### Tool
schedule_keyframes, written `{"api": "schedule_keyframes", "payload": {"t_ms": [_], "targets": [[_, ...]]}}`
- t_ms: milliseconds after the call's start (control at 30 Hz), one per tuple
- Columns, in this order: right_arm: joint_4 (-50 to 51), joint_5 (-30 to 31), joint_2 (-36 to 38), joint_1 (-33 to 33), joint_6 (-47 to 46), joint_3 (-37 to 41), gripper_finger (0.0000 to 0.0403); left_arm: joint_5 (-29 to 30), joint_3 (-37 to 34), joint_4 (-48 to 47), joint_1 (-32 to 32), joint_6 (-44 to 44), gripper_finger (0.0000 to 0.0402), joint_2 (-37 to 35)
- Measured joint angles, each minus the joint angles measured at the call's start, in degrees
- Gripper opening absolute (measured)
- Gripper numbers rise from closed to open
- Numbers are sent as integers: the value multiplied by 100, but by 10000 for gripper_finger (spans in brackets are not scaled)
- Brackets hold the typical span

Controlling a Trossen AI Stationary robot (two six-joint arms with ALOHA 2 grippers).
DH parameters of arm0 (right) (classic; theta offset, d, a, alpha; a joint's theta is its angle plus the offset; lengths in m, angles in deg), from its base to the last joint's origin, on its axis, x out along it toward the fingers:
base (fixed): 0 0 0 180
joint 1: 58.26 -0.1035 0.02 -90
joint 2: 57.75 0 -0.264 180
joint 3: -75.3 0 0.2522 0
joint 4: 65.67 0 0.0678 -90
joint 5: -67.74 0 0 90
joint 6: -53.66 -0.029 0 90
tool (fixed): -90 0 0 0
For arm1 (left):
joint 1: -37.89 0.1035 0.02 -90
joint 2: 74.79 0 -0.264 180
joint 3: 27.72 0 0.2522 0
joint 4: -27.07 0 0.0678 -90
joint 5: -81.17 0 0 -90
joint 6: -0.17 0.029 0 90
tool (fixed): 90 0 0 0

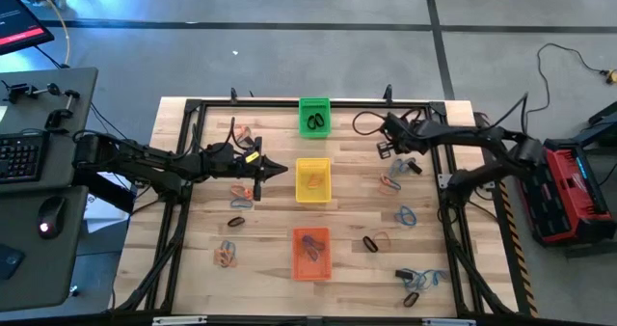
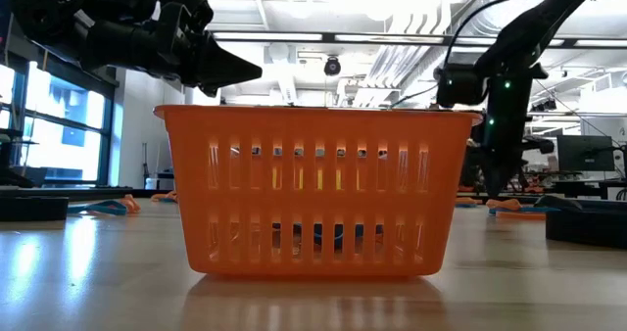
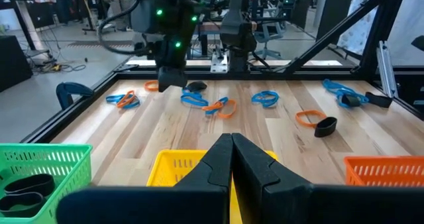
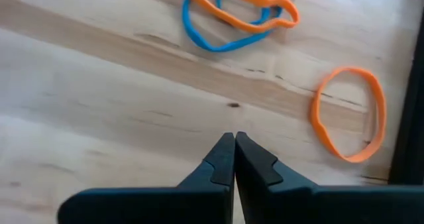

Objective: Sort rubber bands into baskets
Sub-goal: Put the orange rubber band into the yellow bin

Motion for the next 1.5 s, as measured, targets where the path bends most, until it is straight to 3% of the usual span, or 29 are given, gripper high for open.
{"api": "schedule_keyframes", "payload": {"t_ms": [233, 367, 633, 867, 1133, 1367, 1500], "targets": [[237, 74, 100, -29, 61, 0, 3, 0, 0, 2, 0, -26, 0, 0], [297, 466, 98, 169, -96, 0, 25, 0, 0, 3, 0, -26, 0, 0], [260, 871, 98, 578, -1251, 42, 95, 0, 0, 7, 0, -26, 0, 0], [-788, 1057, 96, 685, -2287, 925, 110, 0, 0, 15, 0, 22, 0, 0], [-1604, 1369, 116, 505, -2579, 1569, 102, 0, 0, 44, 9, 83, 0, 0], [-1890, 1349, 104, 308, -2114, 1573, 11, 0, 0, 39, 9, 73, 0, 0], [-1734, 1290, 92, 147, -1966, 1417, 10, 0, 0, 40, 9, 68, 0, 0]]}}
